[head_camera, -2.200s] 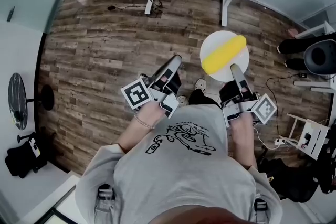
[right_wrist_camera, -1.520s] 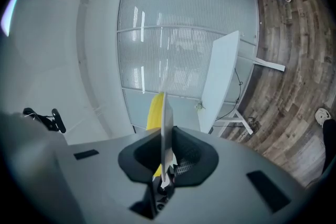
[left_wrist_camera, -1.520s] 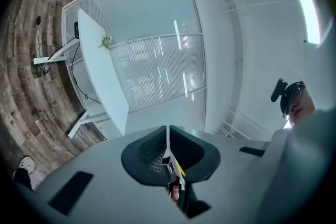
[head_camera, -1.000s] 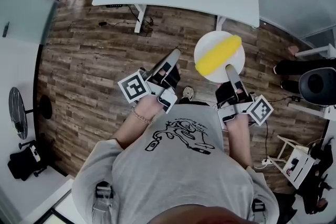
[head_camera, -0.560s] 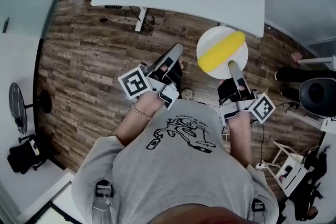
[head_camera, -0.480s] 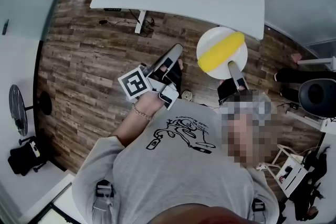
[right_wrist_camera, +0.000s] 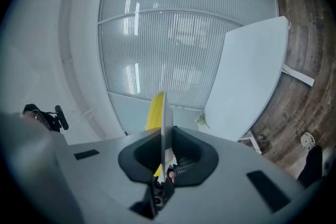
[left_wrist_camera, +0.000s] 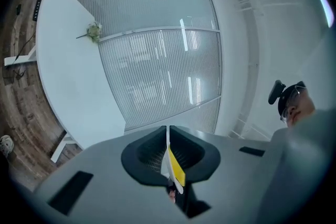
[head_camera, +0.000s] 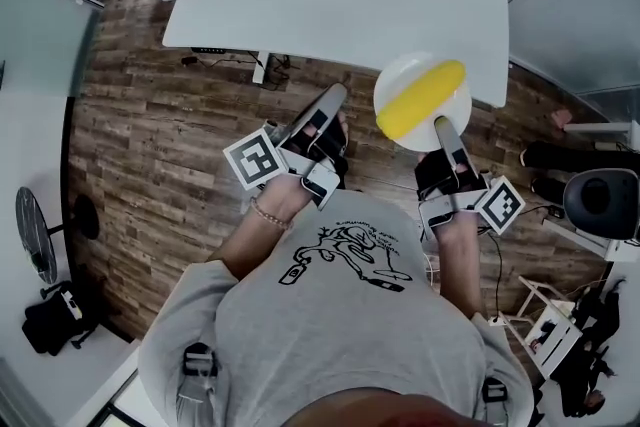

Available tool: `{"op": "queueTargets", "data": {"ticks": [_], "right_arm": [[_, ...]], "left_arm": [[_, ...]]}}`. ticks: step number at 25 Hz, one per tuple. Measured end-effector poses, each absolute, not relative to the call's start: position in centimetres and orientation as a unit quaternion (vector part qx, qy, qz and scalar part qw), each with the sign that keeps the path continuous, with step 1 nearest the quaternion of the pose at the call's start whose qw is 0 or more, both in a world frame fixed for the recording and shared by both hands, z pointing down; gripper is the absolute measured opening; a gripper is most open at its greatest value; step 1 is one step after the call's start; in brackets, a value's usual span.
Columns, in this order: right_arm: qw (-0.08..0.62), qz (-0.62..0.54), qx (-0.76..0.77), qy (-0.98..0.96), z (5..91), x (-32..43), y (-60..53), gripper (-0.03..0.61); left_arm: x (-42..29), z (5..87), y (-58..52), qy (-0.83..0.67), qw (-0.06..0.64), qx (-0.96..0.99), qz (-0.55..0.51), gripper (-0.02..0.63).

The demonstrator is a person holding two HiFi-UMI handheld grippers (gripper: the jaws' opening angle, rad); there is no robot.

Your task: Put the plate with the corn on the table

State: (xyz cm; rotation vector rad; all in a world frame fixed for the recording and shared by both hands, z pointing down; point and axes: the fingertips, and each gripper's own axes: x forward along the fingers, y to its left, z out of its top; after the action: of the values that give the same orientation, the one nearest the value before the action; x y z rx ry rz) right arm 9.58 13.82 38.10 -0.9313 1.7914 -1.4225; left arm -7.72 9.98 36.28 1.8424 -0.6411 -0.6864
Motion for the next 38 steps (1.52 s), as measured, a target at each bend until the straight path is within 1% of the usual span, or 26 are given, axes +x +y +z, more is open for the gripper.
{"op": "queueTargets", "data": {"ticks": [9, 17, 23, 32, 38], "right_arm": [[0.336, -0.540, -0.363, 0.681, 37.5, 6.0, 5.2, 0.029], [0.341, -0.541, -0.371, 0.674, 37.6, 4.4, 0.7, 0.029], [0.339, -0.549, -0.378, 0.664, 39.0, 5.9, -3.6, 0.029], [0.341, -0.540, -0.381, 0.669, 38.7, 7.2, -6.5, 0.029], [0.340, -0.544, -0.371, 0.671, 38.4, 11.1, -11.1, 0.029]], "left_arm": [[-11.3, 35.8, 1.5, -0.257, 0.512, 0.771, -0.278, 0.031], [-12.2, 36.0, -3.1, -0.244, 0.522, 0.772, -0.268, 0.031], [-10.1, 37.2, -8.0, -0.235, 0.538, 0.767, -0.258, 0.031], [-9.0, 37.0, -10.3, -0.233, 0.540, 0.768, -0.255, 0.032], [-4.8, 36.4, -15.1, -0.235, 0.533, 0.773, -0.251, 0.032]]}}
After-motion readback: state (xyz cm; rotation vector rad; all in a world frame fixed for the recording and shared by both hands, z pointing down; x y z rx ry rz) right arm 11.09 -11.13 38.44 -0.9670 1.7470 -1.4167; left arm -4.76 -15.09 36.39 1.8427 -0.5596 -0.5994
